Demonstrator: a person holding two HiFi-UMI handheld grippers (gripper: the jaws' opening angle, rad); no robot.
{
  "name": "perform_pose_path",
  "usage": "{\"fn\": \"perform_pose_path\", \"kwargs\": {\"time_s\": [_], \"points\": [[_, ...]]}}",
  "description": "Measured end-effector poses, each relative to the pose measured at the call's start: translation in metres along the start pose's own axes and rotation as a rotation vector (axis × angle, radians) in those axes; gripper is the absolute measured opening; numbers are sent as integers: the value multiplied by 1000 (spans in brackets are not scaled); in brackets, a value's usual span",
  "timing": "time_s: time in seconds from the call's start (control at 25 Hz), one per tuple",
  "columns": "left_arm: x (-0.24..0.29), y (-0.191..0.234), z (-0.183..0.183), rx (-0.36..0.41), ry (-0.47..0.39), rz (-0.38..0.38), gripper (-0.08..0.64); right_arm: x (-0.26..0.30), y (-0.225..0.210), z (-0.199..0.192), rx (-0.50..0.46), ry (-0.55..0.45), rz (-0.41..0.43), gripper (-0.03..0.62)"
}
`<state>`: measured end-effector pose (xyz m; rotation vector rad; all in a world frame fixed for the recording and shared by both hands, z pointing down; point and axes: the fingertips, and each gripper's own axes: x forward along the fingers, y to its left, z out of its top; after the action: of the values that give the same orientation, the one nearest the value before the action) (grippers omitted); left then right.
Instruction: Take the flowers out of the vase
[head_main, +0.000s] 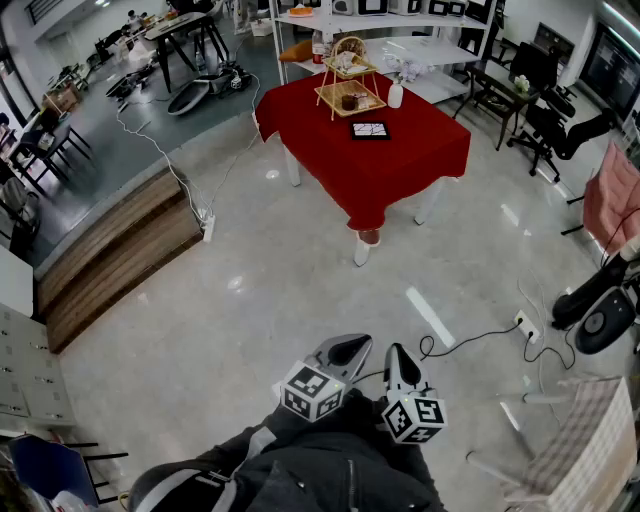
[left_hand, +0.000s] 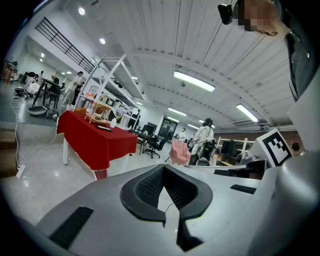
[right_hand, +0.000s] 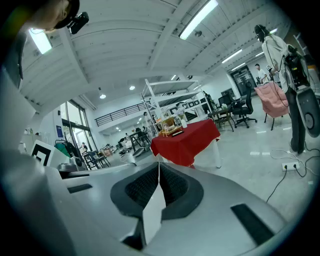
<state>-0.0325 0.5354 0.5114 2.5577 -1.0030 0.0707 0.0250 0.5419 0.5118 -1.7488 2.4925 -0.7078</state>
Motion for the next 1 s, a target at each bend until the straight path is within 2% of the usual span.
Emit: {"fn": "perform_pose_path", "kwargs": {"time_s": [0.24, 0.52, 1.0], "points": [[-1, -4, -3, 0, -3, 7, 8, -2, 8, -5, 0, 16, 29, 15], [6, -4, -9, -6, 15, 26, 8, -4, -8, -2, 35, -7, 24, 16], [68, 27, 19, 13, 7, 23, 8, 47, -45, 25, 45, 0, 5, 17]]}}
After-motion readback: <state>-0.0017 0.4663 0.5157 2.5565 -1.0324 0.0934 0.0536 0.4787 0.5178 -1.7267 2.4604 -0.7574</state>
